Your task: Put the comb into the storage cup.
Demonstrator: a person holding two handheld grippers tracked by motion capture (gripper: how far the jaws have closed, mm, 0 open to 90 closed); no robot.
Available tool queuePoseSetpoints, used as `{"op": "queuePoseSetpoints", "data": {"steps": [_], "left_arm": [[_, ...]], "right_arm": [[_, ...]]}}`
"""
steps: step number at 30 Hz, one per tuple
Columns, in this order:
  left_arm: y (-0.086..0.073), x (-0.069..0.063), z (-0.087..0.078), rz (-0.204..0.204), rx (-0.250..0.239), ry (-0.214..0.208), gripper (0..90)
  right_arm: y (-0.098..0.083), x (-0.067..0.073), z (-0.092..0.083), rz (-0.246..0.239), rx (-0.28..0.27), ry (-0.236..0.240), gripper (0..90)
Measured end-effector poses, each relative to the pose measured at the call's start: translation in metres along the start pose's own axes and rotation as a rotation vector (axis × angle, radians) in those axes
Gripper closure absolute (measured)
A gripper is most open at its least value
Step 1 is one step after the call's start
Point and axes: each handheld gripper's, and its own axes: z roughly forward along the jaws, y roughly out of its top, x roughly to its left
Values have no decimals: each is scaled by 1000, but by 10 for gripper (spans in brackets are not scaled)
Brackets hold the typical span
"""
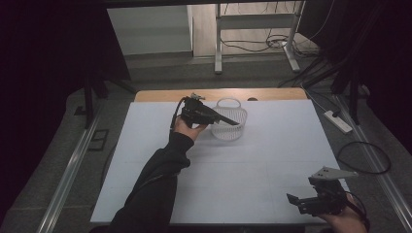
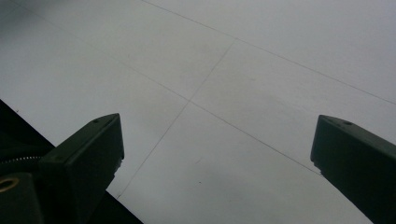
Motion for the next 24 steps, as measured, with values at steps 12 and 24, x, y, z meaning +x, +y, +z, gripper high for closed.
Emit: {"op": "queuePoseSetpoints", "data": {"steps": [12,24], "left_arm": [[-3,-1,2,22,37,10,103],[-6,2,-5,41,55,-20,21]], "right_arm": [[0,0,0,0,1,0,31],[0,0,0,0,3,0,31]]}}
